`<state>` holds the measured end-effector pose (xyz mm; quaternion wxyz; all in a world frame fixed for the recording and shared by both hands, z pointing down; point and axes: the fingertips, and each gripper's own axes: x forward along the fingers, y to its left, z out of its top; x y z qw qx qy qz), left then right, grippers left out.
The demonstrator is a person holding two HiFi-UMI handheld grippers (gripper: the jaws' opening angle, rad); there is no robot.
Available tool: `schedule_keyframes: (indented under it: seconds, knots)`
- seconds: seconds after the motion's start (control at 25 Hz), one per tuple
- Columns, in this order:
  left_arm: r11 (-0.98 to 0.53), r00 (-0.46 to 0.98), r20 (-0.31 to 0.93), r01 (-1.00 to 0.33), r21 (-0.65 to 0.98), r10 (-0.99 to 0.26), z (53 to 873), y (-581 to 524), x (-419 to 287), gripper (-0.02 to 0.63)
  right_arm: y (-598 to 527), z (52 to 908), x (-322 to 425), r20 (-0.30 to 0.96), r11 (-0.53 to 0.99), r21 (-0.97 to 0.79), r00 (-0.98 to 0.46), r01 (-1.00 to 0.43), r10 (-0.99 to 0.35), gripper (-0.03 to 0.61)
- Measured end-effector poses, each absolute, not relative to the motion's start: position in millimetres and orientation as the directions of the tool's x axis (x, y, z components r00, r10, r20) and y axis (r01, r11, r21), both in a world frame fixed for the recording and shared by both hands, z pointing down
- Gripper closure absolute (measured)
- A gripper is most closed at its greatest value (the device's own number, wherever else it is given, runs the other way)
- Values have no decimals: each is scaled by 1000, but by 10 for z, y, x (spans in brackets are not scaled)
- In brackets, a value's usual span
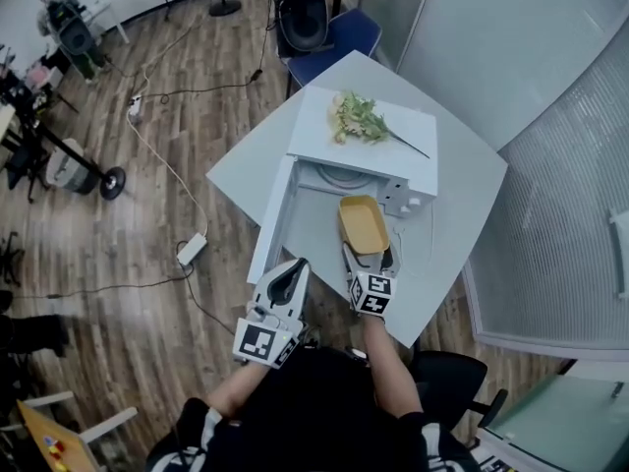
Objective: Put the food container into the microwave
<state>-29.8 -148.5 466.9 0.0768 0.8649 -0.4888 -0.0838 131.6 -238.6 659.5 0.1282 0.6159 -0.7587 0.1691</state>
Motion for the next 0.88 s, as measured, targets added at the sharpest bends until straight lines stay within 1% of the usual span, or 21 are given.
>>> schedule_keyframes:
  seconds: [0.2,0.52,0.88]
  knots:
    - [-532,531,-64,-822,205,-845,4652,-1937,-256,583,-3080,6968,1333,443,159,-63,-170,-985,-880,81]
    - [-511,516,-36,-831,219,-856,4756,-2500,-324,583,-3902,7453,1257,485,141,-48,-147,-989,-862,81]
    - [-505,519,-1,-832,228,-855,4868,-2835,-391,583,-4564,7855,1218,536,133,-27,-127,-991,-835,81]
